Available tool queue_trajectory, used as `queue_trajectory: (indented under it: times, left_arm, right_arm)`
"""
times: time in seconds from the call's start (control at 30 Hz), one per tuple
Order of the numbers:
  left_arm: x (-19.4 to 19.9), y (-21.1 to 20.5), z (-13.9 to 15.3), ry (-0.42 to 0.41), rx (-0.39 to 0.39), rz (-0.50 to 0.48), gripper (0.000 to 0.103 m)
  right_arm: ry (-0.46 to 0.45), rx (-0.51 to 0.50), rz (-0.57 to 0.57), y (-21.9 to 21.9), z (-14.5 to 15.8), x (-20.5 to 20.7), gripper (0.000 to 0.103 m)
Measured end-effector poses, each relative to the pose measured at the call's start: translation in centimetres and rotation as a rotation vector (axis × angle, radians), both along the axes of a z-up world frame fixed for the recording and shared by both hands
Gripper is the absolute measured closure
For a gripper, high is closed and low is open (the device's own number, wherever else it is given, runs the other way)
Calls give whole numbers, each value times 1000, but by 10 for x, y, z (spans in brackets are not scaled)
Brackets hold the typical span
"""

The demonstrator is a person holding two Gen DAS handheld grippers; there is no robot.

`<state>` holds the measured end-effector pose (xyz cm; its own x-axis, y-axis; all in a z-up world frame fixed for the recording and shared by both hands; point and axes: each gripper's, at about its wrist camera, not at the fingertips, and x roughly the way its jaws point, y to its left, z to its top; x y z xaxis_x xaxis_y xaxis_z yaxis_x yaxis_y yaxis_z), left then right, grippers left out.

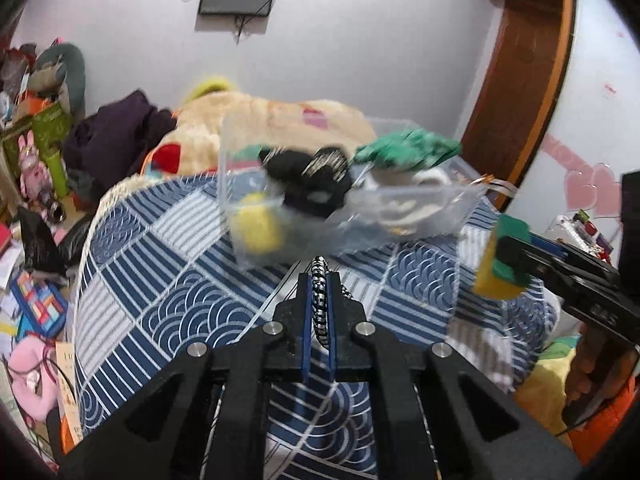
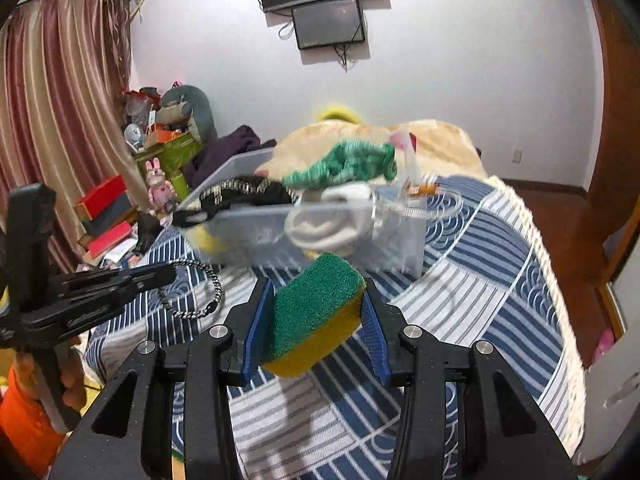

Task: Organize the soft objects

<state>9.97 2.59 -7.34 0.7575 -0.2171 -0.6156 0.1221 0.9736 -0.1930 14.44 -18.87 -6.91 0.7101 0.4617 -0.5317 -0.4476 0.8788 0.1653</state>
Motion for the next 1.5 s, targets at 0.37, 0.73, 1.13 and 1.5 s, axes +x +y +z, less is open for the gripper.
queue_trajectory:
  times: [0.37, 0.73, 1.13, 1.5]
  left_arm:
    - [6, -18, 44, -121, 34, -55, 97]
    - [50, -14, 61, -191, 10, -48, 97]
    - [108, 0, 14, -42, 2, 54, 94]
    - [76, 8, 23, -77, 11, 72, 45]
  right_arm:
    - [-72, 27, -15, 4, 24, 17, 63]
    - [-134, -4, -4, 28, 44, 61, 63]
    - [12, -44, 12, 47, 2, 98, 49]
    - [-34, -98, -7, 37, 11, 78, 31]
